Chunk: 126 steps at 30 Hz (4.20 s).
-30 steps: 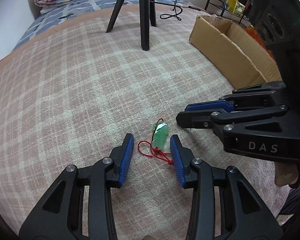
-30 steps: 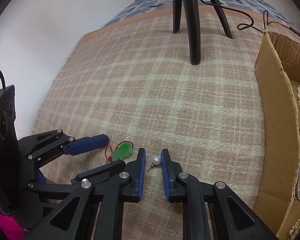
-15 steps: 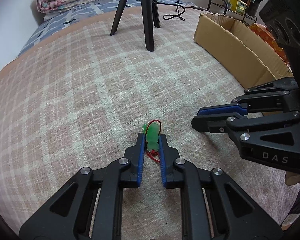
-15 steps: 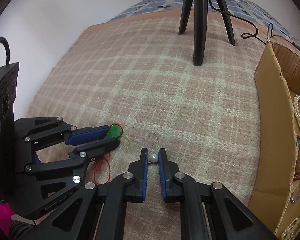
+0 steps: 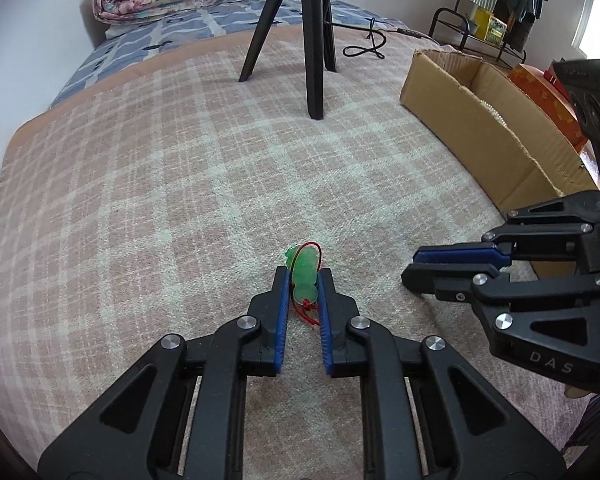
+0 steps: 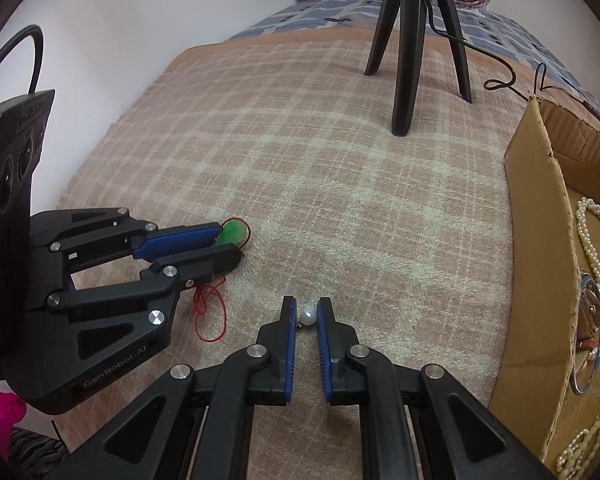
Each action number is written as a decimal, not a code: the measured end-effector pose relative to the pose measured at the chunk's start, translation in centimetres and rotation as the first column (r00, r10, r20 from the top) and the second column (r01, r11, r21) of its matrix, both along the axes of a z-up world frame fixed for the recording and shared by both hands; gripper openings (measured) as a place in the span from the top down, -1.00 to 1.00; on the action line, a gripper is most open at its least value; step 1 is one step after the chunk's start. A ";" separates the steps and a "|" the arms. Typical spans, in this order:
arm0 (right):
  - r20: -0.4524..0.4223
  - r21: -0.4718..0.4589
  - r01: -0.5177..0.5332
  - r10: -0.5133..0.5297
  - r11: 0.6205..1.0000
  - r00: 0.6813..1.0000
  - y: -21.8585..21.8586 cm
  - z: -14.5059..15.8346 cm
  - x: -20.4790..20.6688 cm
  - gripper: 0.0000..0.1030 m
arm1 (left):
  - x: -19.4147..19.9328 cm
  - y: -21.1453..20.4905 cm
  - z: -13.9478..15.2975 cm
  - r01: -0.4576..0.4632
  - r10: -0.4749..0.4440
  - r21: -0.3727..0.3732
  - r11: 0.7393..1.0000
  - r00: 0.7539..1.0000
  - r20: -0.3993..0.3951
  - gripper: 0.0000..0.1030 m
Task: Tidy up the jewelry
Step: 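Carry the pendant with the left tool while the right tool carries the earring to the box, then open the left tool over the box while the right tool drops the earring inside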
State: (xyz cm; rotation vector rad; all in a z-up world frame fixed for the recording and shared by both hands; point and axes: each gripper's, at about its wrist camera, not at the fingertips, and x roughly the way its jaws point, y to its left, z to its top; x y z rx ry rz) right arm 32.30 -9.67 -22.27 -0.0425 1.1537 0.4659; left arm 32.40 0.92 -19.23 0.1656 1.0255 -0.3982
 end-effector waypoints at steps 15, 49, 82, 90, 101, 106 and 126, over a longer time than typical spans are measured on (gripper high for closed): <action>0.076 -0.022 -0.034 0.035 0.999 0.996 -0.1 3.7 -3.7 0.85 | -2.3 0.5 4.0 -0.012 0.013 -0.025 1.000 0.998 0.057 0.77; 0.239 0.021 0.127 -0.128 0.992 0.963 -14.7 13.4 -12.5 0.85 | -5.1 -12.0 11.4 0.144 -0.124 -0.115 0.983 0.978 0.166 0.77; 0.182 0.015 0.187 -0.186 0.982 0.966 -17.3 9.5 -9.2 0.84 | 2.6 -18.7 8.5 0.123 -0.109 -0.093 0.988 0.983 0.146 0.77; 0.181 0.018 0.184 -0.184 0.983 0.966 -17.4 9.5 -8.9 0.84 | 2.7 -18.9 8.5 0.118 -0.104 -0.100 0.988 0.985 0.137 0.77; 0.235 -0.013 0.145 -0.138 0.989 0.962 -16.1 10.1 -9.6 -0.07 | 2.3 -18.6 9.9 0.108 -0.089 -0.111 0.988 0.983 0.163 -0.06; 0.265 -0.027 0.139 -0.127 0.990 0.956 -15.8 10.3 -9.9 -0.49 | 2.1 -18.6 10.6 0.105 -0.084 -0.108 0.989 0.980 0.182 -0.47; 0.365 -0.053 0.188 -0.156 0.981 0.918 -15.1 12.8 -12.2 -0.85 | -1.5 -15.7 13.9 0.075 -0.050 -0.088 0.993 0.967 0.252 -0.54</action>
